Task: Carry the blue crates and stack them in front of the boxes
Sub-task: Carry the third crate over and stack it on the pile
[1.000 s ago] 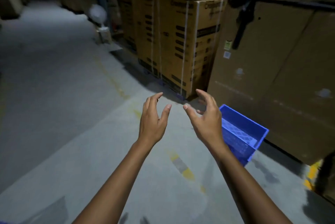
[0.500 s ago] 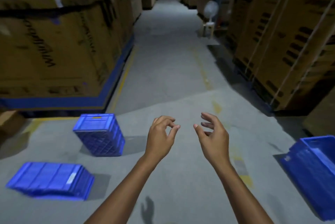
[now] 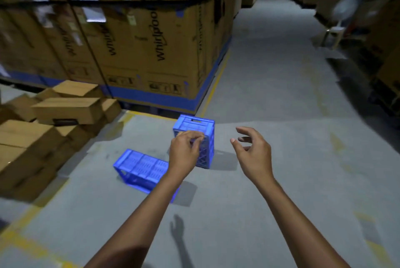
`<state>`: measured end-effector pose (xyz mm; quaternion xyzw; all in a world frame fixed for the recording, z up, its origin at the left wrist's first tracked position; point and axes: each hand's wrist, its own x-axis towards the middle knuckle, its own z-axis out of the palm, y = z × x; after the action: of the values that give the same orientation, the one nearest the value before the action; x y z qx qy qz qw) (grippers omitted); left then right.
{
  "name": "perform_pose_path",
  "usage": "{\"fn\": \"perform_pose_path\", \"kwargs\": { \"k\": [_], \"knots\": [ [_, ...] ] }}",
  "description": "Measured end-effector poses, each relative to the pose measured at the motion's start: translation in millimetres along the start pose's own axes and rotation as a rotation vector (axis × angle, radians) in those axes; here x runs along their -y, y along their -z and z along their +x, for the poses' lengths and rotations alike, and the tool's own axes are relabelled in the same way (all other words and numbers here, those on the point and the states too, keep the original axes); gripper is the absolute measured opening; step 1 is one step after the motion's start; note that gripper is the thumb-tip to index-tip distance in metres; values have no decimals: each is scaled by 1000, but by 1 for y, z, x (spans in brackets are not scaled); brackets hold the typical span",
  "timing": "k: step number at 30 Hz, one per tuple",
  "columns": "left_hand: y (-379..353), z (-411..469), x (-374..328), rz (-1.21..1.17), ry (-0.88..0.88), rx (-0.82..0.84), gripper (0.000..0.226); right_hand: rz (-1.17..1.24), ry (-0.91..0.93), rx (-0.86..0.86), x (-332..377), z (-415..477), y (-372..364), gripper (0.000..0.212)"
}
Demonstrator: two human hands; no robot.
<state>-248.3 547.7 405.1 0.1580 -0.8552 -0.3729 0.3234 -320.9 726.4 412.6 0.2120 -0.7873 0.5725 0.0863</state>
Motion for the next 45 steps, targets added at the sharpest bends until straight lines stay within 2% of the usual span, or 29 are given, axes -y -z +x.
{"fn": "perform_pose_path", "kwargs": {
  "k": [7, 11, 16, 24, 29, 32, 35, 39, 45],
  "knots": [
    [193, 2, 148, 99, 269, -134, 4, 36, 28, 210, 69, -38, -221, 25],
    [276, -2, 205, 158, 267, -159, 8, 69, 72, 344, 114, -49, -310, 27],
    [336, 7, 256, 198, 285, -219, 18, 87, 118, 454, 143, -54, -399, 28],
    [394, 65, 334, 301, 252, -153, 16, 126, 104, 442, 157, -25, -528, 27],
    [421, 117, 387, 384, 224, -4, 15, 114, 50, 416, 159, 3, -596, 29],
    [433, 148, 415, 407, 185, 15, 13, 64, 62, 412, 158, 11, -630, 35],
    [432, 170, 446, 411, 126, 63, 14, -48, 91, 416, 152, 9, -653, 46],
    [413, 190, 496, 404, 16, 209, 28, -282, 123, 413, 137, 5, -675, 63],
    [376, 208, 567, 280, -72, 381, 35, -558, -24, 312, 100, -15, -685, 77]
  ]
}}
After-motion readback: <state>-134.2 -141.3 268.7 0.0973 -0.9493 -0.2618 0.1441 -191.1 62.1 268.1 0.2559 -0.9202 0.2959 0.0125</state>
